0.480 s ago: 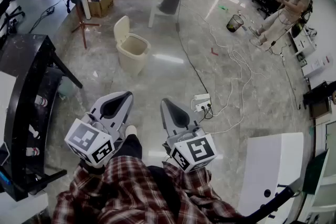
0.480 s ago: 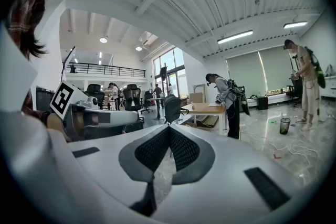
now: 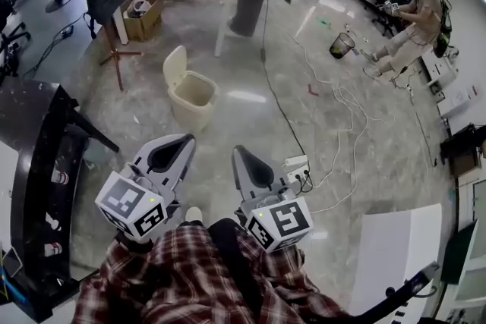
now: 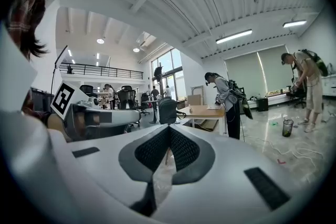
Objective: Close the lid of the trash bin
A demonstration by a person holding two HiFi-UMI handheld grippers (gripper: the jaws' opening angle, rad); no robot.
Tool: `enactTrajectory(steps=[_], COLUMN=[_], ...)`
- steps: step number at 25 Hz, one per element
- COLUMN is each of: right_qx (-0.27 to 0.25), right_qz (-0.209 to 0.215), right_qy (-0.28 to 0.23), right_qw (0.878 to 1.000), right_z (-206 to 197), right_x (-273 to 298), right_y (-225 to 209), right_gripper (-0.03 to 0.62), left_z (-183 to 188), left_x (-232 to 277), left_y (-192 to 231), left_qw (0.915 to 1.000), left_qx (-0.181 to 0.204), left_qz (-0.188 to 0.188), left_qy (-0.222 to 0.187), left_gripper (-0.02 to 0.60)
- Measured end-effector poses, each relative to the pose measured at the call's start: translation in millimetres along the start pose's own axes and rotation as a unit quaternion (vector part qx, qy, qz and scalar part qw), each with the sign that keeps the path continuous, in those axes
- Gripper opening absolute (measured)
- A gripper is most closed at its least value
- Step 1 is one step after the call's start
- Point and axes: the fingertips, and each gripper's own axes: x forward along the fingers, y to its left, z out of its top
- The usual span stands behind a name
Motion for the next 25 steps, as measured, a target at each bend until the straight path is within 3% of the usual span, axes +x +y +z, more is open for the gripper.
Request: enactTrajectory(steps=[12, 25], right_qx=[0.022, -0.009], right_qz=[0.007, 0.132], right_qy=[0.021, 0.051], right_qw=[1.0, 0.99], right_z=[-10, 29], right_x=[58, 147], right_y=[-67, -227], right_gripper=[0.012, 0.012], left_z=[-4, 12], left_x=[80, 254], left_y=[47, 103], left_qw=[0.9997, 0.9921], left_qx=[-0.008, -0.032], left_qz=[0.01, 0.121], left_qy=[0.022, -0.003], left_gripper=[0.011, 0.011])
